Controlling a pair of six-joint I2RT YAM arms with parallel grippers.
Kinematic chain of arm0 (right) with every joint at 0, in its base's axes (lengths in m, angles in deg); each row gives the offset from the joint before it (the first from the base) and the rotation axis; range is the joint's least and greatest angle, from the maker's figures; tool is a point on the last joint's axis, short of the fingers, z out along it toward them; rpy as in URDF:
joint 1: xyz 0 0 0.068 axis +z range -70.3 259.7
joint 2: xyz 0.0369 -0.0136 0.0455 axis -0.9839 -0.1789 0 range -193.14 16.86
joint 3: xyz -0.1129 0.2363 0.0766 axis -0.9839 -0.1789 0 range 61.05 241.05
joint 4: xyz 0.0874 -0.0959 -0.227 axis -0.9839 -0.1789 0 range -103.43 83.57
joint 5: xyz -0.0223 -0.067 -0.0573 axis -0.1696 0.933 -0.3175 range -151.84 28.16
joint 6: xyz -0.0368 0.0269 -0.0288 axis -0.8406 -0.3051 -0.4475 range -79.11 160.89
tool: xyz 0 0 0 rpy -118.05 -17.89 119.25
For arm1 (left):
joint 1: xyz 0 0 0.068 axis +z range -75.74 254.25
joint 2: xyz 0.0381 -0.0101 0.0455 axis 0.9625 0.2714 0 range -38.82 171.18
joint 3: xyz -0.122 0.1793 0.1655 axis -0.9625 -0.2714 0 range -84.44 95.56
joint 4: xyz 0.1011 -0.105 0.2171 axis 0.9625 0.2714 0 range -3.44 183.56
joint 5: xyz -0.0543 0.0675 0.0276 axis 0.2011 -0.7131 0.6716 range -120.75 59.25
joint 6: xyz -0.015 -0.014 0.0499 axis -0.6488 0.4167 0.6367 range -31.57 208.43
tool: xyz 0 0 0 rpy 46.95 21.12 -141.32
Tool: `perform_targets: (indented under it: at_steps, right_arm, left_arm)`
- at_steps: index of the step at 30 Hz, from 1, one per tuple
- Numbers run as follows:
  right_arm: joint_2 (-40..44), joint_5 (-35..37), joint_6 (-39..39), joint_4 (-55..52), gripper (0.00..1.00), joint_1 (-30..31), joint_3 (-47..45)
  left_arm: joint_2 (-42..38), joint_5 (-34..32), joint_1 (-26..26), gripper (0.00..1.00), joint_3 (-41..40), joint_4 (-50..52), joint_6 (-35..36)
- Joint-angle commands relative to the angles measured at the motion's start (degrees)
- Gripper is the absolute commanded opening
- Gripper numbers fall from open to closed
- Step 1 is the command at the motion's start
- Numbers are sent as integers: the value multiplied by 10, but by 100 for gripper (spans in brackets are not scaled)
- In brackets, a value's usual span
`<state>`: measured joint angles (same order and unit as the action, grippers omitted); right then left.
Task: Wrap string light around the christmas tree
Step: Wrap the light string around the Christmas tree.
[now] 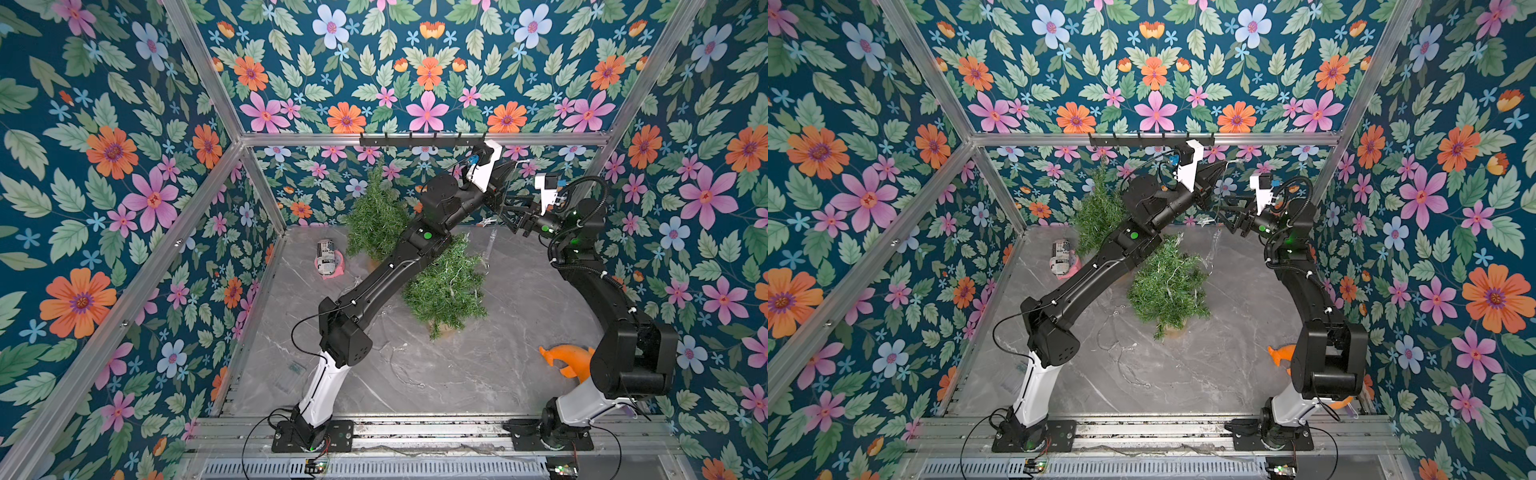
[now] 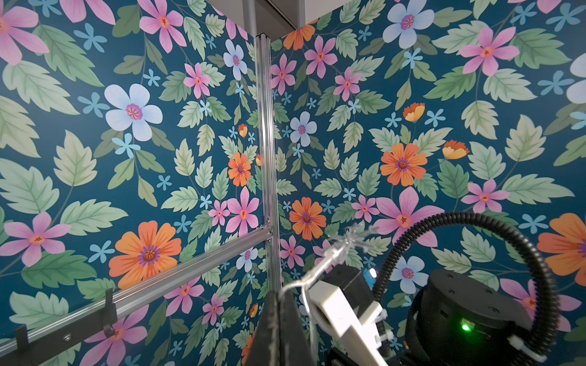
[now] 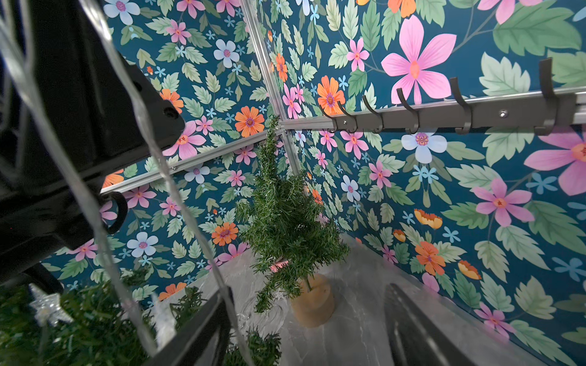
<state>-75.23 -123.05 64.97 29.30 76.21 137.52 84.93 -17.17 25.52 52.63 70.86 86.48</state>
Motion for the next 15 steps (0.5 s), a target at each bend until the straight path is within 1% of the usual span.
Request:
perform_targets:
  at_steps: [1,2,4,7,9,10,11,15]
  right_arm:
    - [-7,7,-4,10,72,6,7]
    - [-10,13,-2,13,70,7,9]
    - [-14,19,9,29,63,9,7]
    - [-22,33,45,67,36,11,6]
    - [-18,56,56,82,12,11,0]
    - [-12,76,53,76,2,10,-4]
    - [-1,104,42,65,0,10,-11]
    - [80,237,-20,5,0,10,-57]
  left_arm:
    - [-2,6,0,0,5,-9,-2]
    - [-3,5,0,0,6,-10,-4]
    - [-4,7,0,0,5,-8,-4]
    - [-8,7,-2,0,2,-6,-5]
    - [-13,7,-1,0,-3,-6,-8]
    - [-15,7,-1,0,-6,-6,-9]
    - [-19,6,-1,0,-10,-6,-9]
    - [-38,-1,-2,0,-35,-12,-12]
